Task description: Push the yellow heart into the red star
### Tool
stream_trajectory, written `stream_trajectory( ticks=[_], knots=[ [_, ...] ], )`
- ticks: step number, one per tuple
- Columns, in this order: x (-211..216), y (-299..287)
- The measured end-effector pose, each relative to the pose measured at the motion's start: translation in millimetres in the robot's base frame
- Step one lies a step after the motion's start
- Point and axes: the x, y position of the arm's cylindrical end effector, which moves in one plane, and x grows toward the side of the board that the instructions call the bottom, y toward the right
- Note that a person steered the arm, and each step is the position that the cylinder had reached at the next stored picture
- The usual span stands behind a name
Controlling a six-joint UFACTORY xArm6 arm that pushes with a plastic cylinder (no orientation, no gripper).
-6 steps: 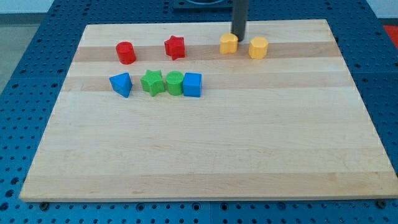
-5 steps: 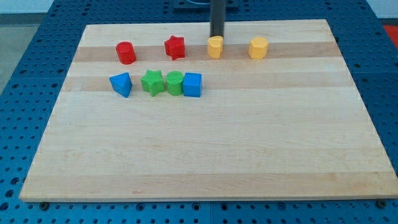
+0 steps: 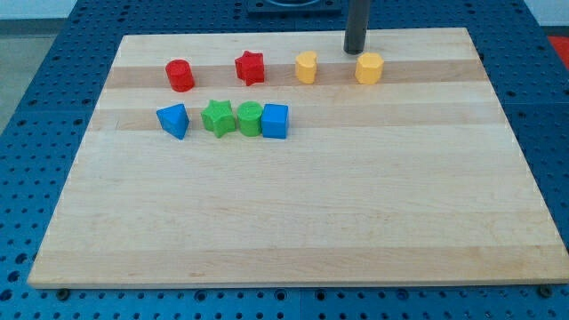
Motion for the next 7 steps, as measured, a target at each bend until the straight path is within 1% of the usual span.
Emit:
stream_trajectory(
  ticks=[2,3,5,6,7],
  knots=[
    [35,-7],
    [45,-27],
    [45,-139],
    [45,-156],
    [41,-139]
  ],
)
